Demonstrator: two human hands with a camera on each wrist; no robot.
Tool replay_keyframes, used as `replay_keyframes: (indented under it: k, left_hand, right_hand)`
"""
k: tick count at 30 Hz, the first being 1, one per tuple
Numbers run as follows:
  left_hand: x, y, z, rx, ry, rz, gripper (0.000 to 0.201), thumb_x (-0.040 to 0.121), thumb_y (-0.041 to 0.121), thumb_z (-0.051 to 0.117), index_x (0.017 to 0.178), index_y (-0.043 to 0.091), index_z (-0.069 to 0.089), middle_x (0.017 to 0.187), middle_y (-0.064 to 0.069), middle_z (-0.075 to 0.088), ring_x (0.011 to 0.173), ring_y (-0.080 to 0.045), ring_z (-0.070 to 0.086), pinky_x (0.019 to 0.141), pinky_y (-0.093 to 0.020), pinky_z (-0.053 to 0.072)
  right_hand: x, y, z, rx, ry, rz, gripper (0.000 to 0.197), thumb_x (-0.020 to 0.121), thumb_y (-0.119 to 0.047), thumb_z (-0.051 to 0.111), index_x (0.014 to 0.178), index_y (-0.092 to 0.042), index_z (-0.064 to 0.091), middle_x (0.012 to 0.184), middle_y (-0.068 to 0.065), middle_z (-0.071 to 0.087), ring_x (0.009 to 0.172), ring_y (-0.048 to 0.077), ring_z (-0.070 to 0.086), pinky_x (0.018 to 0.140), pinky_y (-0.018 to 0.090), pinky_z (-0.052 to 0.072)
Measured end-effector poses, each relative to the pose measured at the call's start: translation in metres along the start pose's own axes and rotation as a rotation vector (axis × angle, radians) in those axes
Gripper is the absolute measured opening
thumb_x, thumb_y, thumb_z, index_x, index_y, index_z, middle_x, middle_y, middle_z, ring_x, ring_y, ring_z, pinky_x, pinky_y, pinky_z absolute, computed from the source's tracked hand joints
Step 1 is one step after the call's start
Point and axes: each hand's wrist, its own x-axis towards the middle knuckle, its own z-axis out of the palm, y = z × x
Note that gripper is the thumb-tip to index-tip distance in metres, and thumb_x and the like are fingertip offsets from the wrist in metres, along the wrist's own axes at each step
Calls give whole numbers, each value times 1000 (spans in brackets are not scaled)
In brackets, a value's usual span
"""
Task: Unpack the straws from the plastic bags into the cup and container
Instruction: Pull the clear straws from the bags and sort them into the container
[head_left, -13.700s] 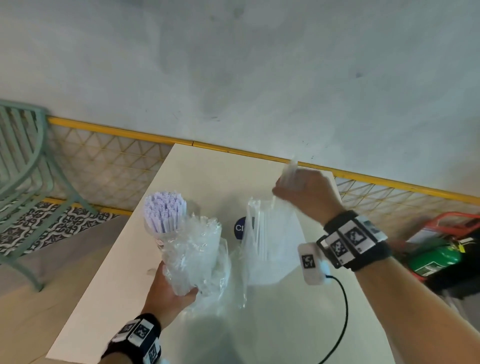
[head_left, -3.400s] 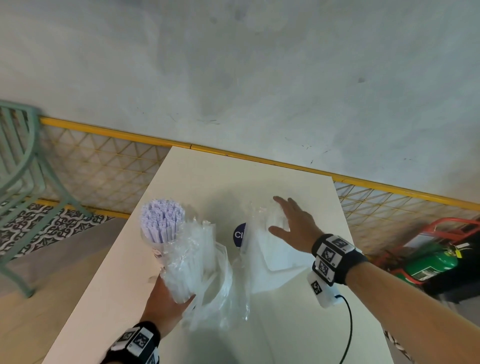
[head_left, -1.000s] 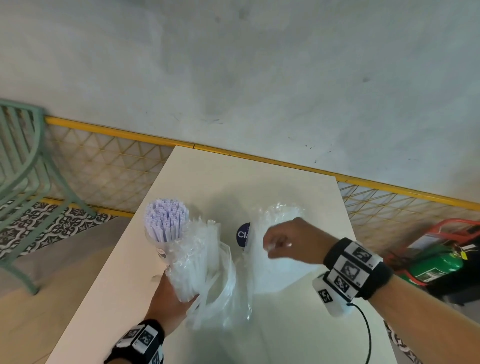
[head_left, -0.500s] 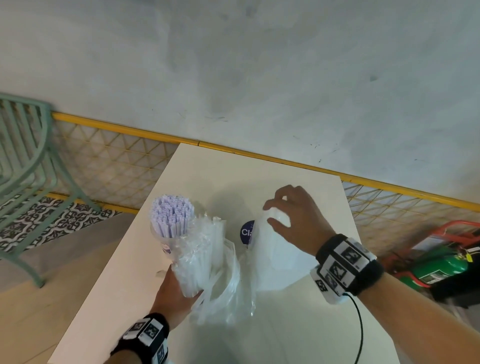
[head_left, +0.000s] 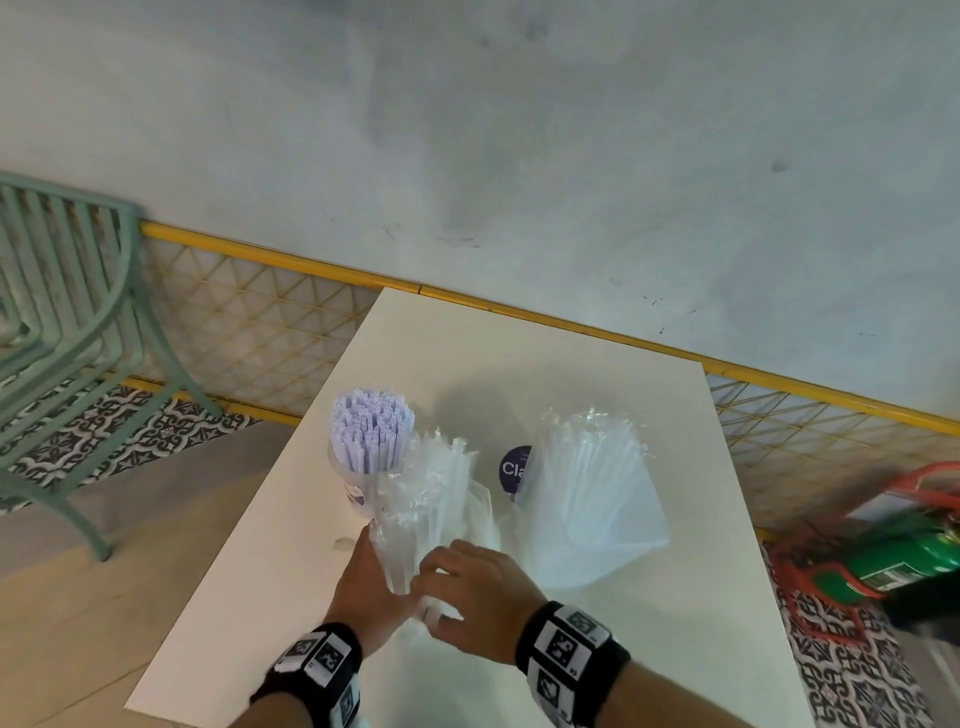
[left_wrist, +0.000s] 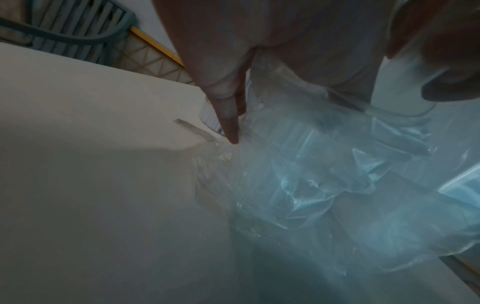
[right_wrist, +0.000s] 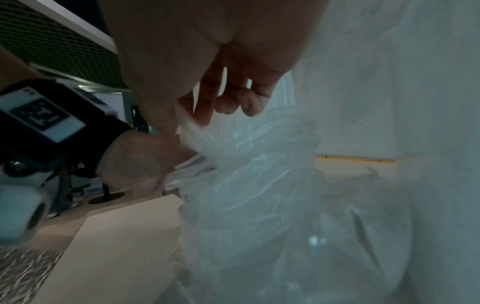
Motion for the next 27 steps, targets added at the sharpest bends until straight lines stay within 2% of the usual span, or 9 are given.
replay_keyframes:
  k: [3, 6, 8, 10, 13, 16, 20, 22, 27]
  left_hand:
    - [-5, 3, -1, -3, 28, 6, 87, 59, 43, 83, 134, 27, 41, 122, 10, 57, 112, -9, 56, 96, -31, 46]
    - [-7, 7, -1, 29, 63, -23, 87, 65, 31, 82, 138, 18, 37, 124, 4, 53, 111, -14, 52, 94, -25, 39]
    - [-8, 9, 0, 35, 73, -37, 86, 67, 27, 82, 139, 16, 36, 122, 6, 50, 112, -15, 51, 93, -22, 36]
    - [-11, 14, -1, 38, 62, -43, 85, 70, 25, 82, 140, 15, 34, 118, 8, 45, 109, -13, 48, 93, -21, 33]
    - [-14, 17, -5, 24, 24, -50, 86, 72, 27, 81, 142, 17, 33, 117, 10, 44, 106, -8, 43, 93, -21, 32]
    - [-14, 16, -5, 42, 8, -53, 85, 73, 29, 81, 142, 17, 33, 118, 11, 43, 107, -8, 43, 92, -20, 31]
    - [-17, 21, -8, 40, 9, -80, 84, 74, 27, 81, 141, 13, 33, 117, 9, 41, 108, -10, 44, 93, -19, 29]
    - [-17, 20, -8, 39, 13, -98, 84, 74, 27, 81, 141, 11, 34, 116, 9, 41, 105, -8, 41, 92, -18, 29]
    - [-13, 15, -10, 56, 13, -79, 88, 69, 33, 82, 142, 17, 35, 127, 7, 48, 115, -12, 49, 97, -20, 33]
  right_hand:
    - [0, 6, -14, 124, 162, 149, 7, 85, -24, 61, 89, -22, 56, 87, -8, 58, 71, 1, 52, 63, 25, 52]
    - [4, 17, -25, 287, 390, 403, 15, 86, -19, 65, 86, -22, 50, 76, -10, 53, 60, 1, 48, 57, 15, 43]
    - [13, 20, -31, 384, 426, 572, 24, 85, -20, 67, 100, -27, 50, 77, -10, 55, 64, 5, 53, 64, 20, 50]
    - [25, 24, -35, 470, 369, 653, 46, 85, -20, 69, 123, -32, 47, 83, -8, 57, 72, 5, 57, 74, 15, 49]
    - [39, 32, -39, 484, 268, 626, 57, 86, -16, 68, 136, -30, 45, 88, -6, 58, 78, 3, 56, 73, 3, 40]
    - [46, 38, -39, 393, 232, 604, 38, 87, -20, 70, 123, -19, 59, 104, -3, 61, 92, 11, 57, 77, 5, 37]
    - [42, 40, -34, 338, 321, 586, 28, 82, -28, 75, 106, -19, 63, 93, -13, 54, 71, -1, 50, 66, 3, 37]
    - [35, 36, -31, 354, 380, 548, 29, 78, -22, 76, 104, -18, 64, 96, -14, 58, 73, -3, 53, 66, 4, 39]
    - [9, 24, -18, 347, 247, 408, 30, 71, -27, 70, 97, -35, 57, 91, -16, 60, 87, 1, 53, 77, 12, 43]
